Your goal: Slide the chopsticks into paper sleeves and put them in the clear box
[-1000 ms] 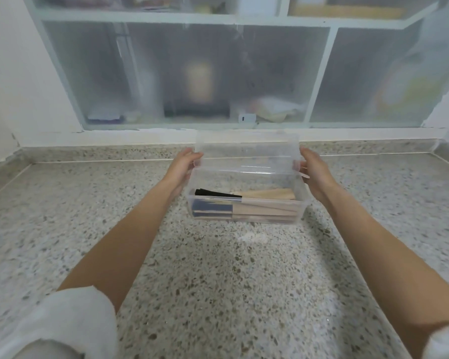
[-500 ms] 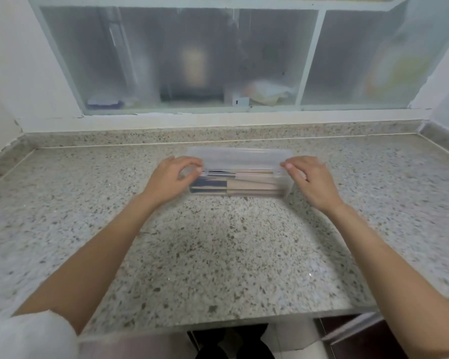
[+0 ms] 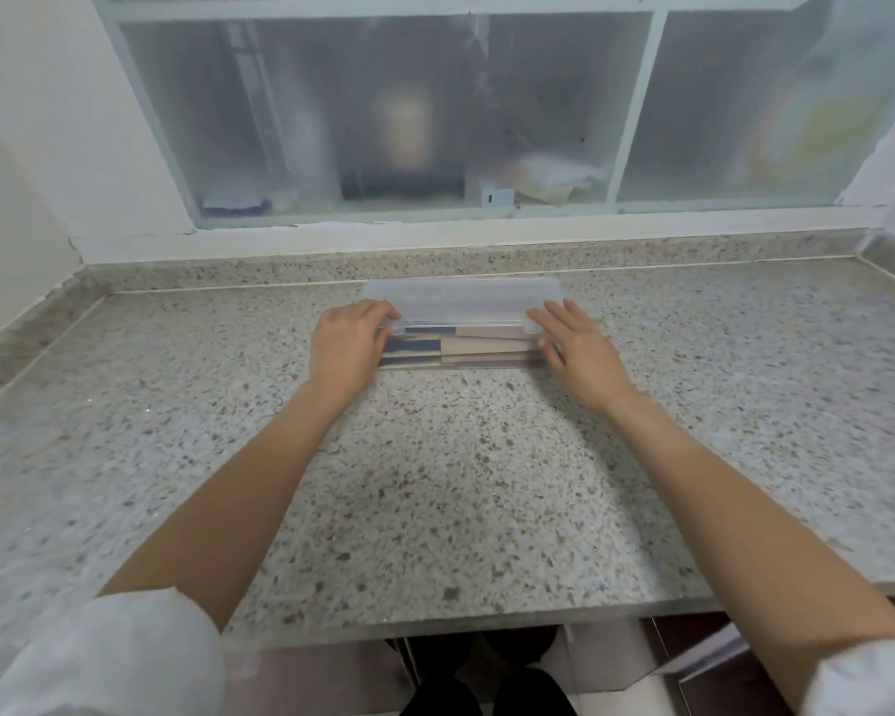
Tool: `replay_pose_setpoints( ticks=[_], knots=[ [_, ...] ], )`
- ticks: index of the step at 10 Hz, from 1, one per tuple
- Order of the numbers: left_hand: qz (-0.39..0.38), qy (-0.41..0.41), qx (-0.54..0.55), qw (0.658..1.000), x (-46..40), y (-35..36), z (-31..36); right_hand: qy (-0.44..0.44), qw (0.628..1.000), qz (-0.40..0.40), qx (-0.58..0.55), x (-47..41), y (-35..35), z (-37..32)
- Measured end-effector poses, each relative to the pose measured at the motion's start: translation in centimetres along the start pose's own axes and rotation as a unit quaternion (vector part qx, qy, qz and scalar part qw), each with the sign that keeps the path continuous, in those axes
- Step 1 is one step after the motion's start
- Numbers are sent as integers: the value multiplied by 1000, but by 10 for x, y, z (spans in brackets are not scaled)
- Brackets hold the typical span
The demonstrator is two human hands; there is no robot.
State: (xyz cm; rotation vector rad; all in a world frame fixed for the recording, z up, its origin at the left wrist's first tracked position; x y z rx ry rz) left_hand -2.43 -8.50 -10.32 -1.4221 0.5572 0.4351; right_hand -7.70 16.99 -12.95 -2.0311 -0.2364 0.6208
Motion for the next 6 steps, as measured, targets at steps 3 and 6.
replay_pose_setpoints(
  ticks=[3, 6],
  knots=[
    [42, -43, 2, 998, -4, 10, -8, 47, 997, -21, 53, -28, 12, 10],
    [34, -289, 371, 882, 21, -3, -26, 76, 953, 126, -264, -10, -25, -14]
  ],
)
Point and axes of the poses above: each hand's wrist, its own x-axis away from the middle knuckle, its own y-axis out of the palm, z = x × y, the point moved 8 cm from there along -x, towards the middle knuckle, and after that the axes turned 5 degrees about -x, right-handed, at the moved point
